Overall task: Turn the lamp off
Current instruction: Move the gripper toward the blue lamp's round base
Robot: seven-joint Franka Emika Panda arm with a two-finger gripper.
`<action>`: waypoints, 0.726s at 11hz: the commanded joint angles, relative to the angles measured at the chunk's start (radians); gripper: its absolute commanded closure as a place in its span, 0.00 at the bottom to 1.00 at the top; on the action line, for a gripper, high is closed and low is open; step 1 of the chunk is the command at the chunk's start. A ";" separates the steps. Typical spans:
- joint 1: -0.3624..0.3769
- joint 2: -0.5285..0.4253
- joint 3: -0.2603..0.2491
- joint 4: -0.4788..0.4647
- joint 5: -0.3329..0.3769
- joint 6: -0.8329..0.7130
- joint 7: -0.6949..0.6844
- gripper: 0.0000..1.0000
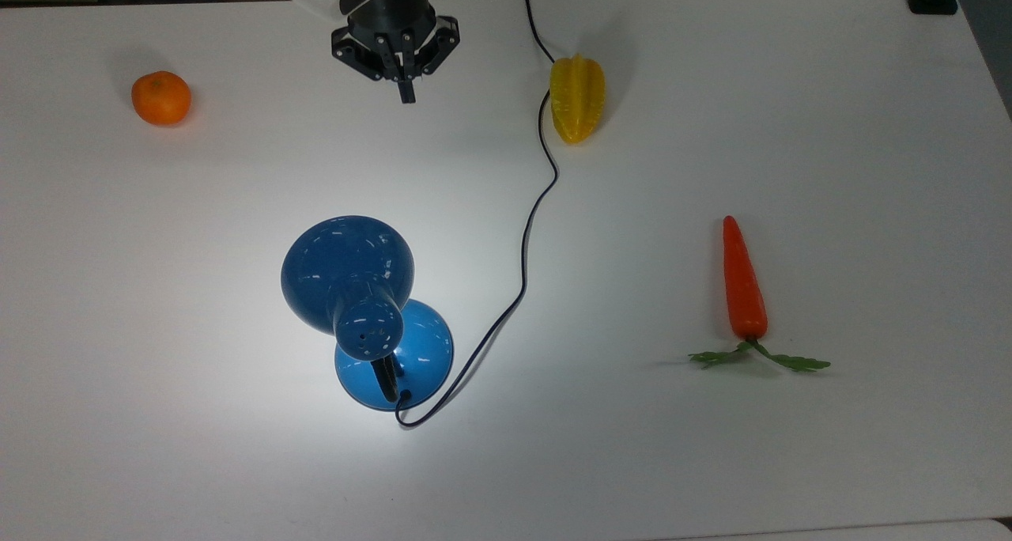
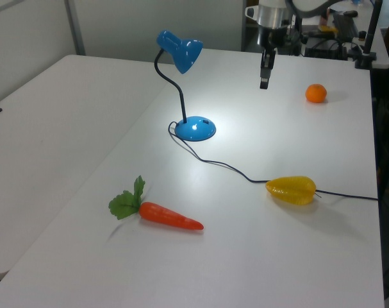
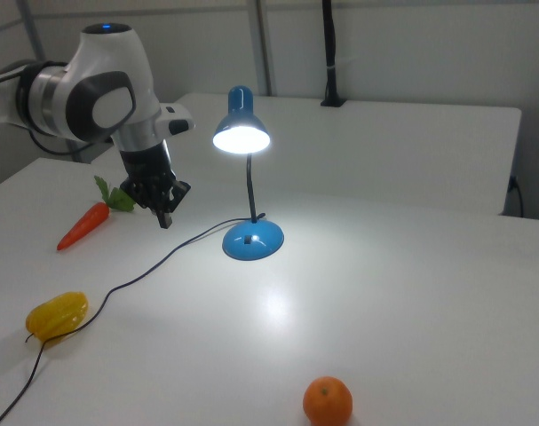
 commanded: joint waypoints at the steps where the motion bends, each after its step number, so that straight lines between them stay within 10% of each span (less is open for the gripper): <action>1: -0.004 0.034 -0.017 -0.057 0.004 0.152 -0.025 1.00; 8: -0.022 0.172 -0.019 -0.085 0.017 0.567 -0.011 1.00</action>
